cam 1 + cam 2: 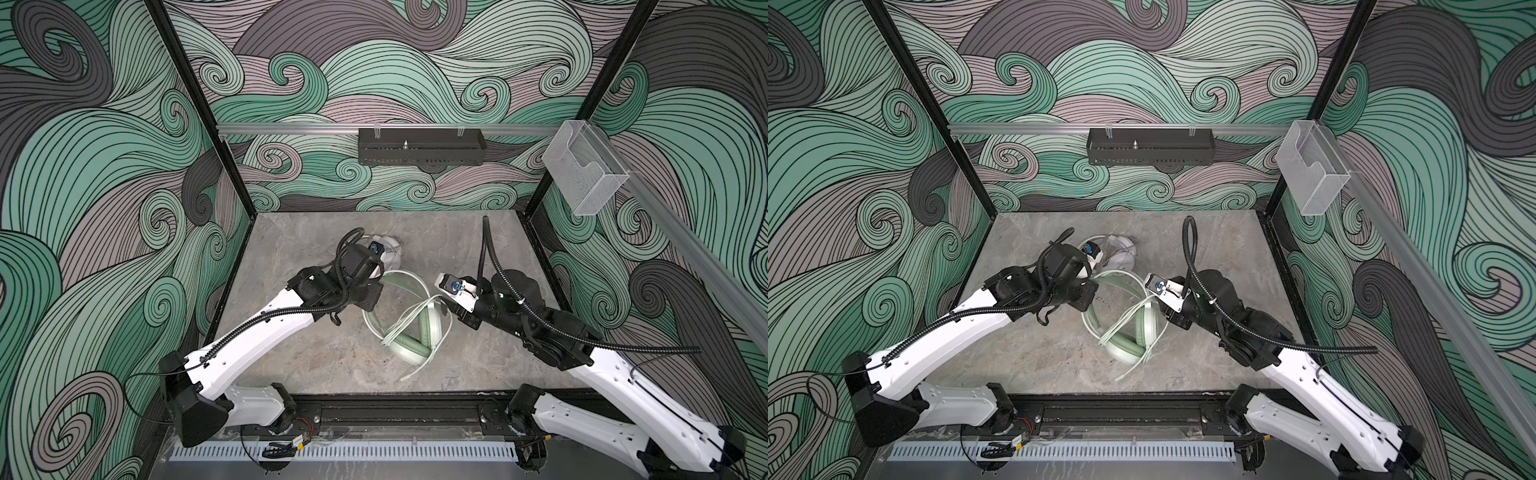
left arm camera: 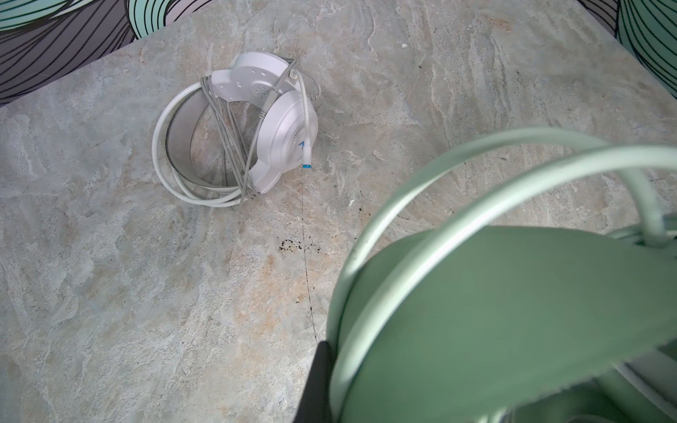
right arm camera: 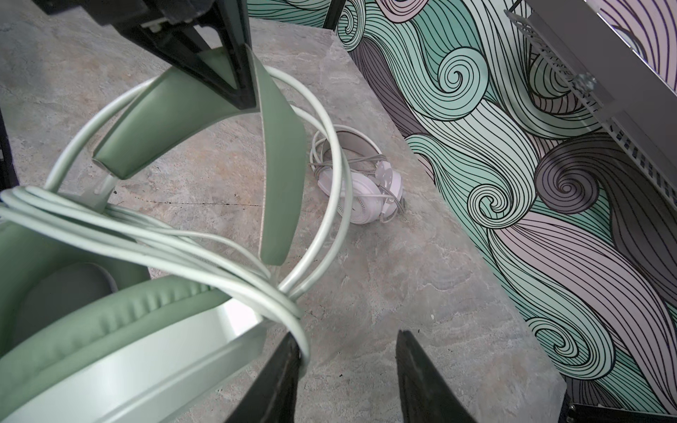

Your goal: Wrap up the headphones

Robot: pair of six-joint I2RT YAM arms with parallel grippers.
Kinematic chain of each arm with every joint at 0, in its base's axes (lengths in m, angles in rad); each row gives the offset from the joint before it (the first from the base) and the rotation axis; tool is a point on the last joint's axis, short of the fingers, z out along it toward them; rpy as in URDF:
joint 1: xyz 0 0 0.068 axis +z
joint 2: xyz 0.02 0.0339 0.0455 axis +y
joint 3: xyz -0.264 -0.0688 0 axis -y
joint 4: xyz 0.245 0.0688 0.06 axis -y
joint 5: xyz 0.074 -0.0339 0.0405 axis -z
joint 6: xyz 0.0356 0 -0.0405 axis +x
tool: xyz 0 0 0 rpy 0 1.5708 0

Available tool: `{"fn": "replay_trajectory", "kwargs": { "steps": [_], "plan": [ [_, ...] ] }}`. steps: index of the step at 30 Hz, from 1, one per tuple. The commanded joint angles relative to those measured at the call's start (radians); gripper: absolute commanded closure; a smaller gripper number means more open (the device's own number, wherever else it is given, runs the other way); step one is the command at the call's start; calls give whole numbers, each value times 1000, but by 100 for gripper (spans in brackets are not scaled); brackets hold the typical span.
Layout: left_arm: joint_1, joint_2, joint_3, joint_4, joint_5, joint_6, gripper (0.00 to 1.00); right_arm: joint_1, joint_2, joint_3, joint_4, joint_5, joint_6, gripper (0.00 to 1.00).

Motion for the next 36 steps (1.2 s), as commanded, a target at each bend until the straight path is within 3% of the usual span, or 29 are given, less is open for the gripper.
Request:
{"fn": "replay_trajectory", "kwargs": {
  "steps": [1,16,23,31,36],
  "plan": [
    [12,9,70,-21,21,-51,100,-15,0,-11,28,1,25,55],
    [39,48,126,-69,30,-81,100,-44,-8,-33,39,9,52,45],
    [42,95,159,-79,19,-140,100,-60,11,59,38,95,122,39],
    [42,260,222,33,120,-280,100,-125,68,227,-17,236,213,16],
    [40,393,315,99,128,-402,100,-194,47,247,-22,295,283,2]
  ]
}}
